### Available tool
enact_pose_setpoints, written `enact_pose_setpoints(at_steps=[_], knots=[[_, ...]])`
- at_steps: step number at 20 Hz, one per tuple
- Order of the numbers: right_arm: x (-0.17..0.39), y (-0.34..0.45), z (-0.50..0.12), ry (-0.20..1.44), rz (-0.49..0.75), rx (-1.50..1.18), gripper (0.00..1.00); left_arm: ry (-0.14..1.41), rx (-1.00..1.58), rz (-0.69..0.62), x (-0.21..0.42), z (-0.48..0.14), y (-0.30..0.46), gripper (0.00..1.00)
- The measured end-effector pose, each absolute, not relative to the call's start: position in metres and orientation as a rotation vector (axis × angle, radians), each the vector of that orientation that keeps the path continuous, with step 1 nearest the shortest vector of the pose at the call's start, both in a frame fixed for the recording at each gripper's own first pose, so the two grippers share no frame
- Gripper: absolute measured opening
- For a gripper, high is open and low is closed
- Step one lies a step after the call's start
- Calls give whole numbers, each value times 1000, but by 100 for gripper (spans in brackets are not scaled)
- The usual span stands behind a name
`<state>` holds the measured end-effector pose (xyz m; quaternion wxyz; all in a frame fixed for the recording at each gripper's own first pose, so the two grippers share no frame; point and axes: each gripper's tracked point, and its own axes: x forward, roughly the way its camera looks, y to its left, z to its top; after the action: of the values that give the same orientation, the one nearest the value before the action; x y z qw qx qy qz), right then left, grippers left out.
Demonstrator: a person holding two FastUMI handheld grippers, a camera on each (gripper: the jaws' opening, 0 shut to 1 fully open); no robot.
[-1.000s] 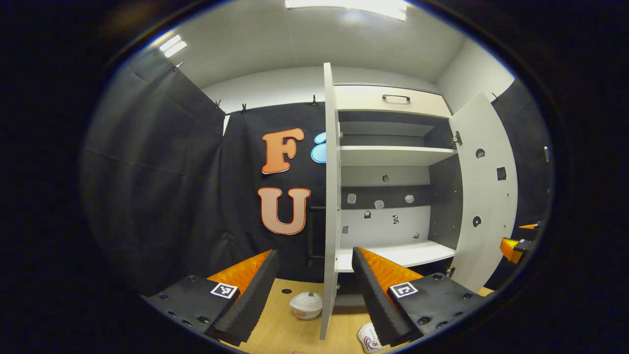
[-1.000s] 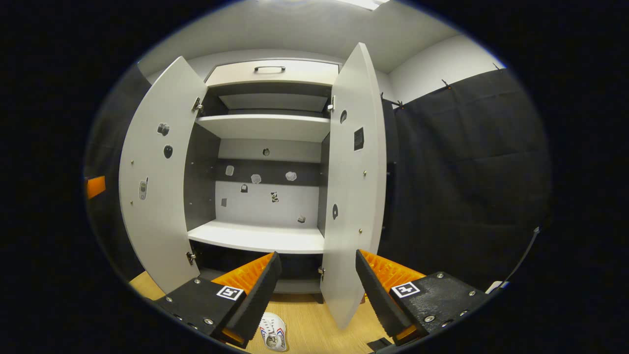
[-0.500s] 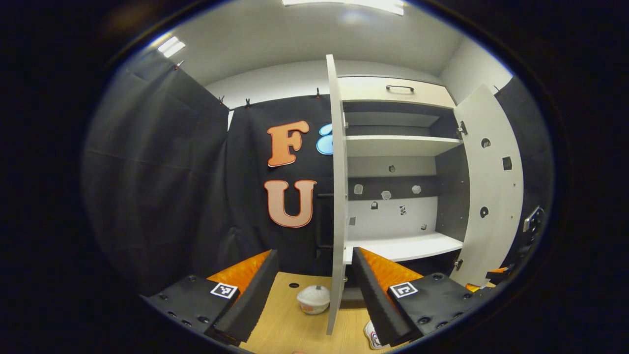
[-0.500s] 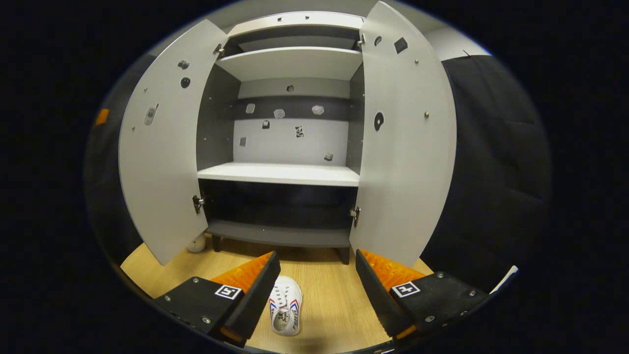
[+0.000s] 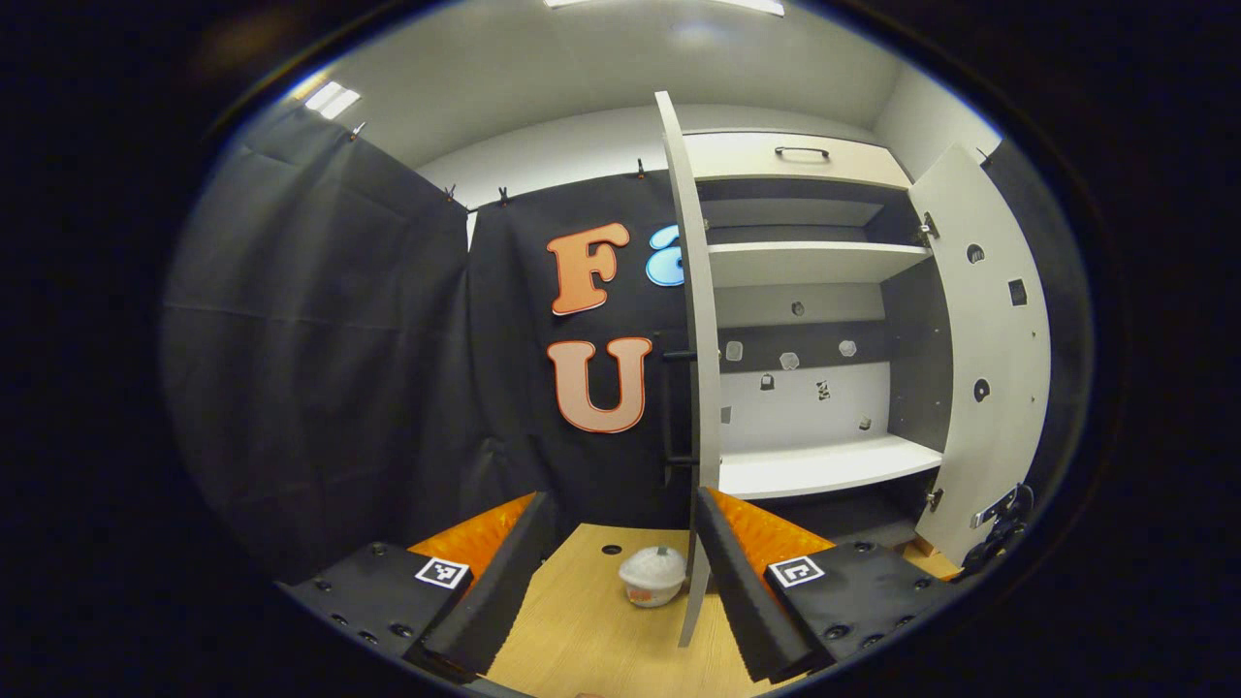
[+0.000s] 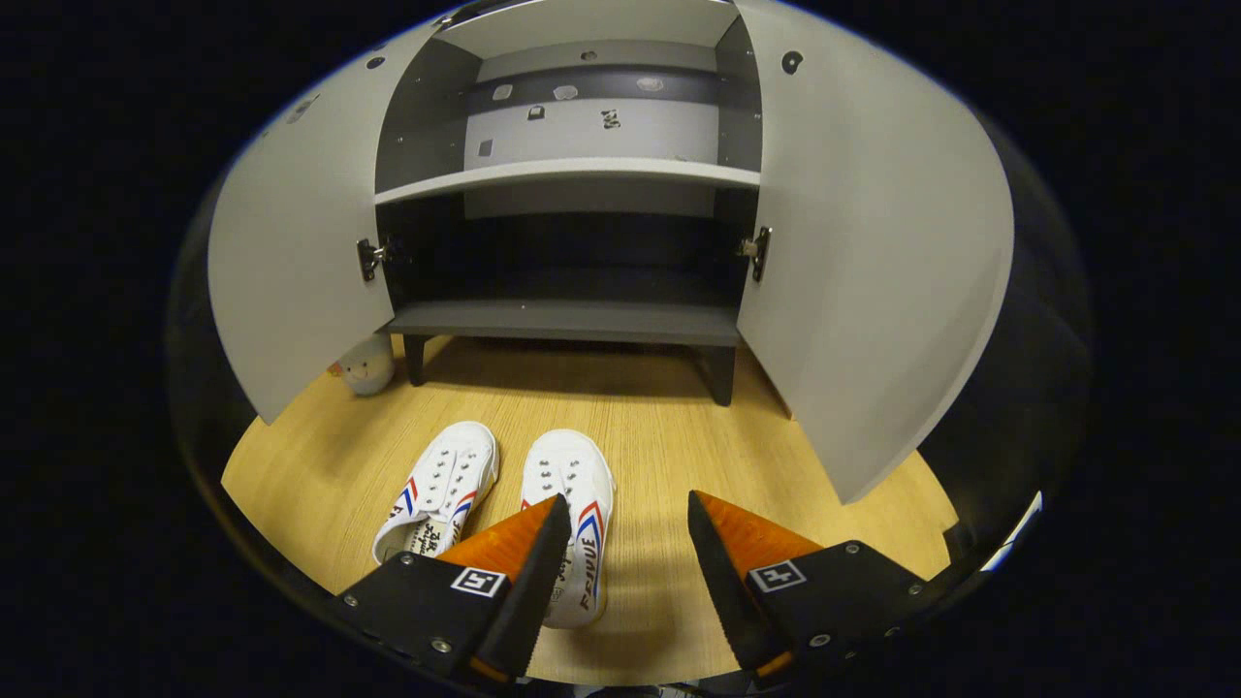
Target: Grab one shoe with the right hand and put it into the shoe cabinet, grab the other shoe with the left hand and put it into the shoe cabinet; then close the right door with the right hand and the left door with the left hand.
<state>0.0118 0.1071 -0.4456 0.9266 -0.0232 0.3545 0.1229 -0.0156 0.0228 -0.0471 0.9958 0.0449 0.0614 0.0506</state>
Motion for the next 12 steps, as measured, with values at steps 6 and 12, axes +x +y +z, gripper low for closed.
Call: enact_pose_setpoints(at_steps=[6, 12], knots=[[2, 121, -503, 887, 286, -28, 53, 161, 112, 132, -18, -62, 37, 96], [1, 133, -535, 989, 288, 8, 41, 197, 113, 157, -19, -75, 50, 96]])
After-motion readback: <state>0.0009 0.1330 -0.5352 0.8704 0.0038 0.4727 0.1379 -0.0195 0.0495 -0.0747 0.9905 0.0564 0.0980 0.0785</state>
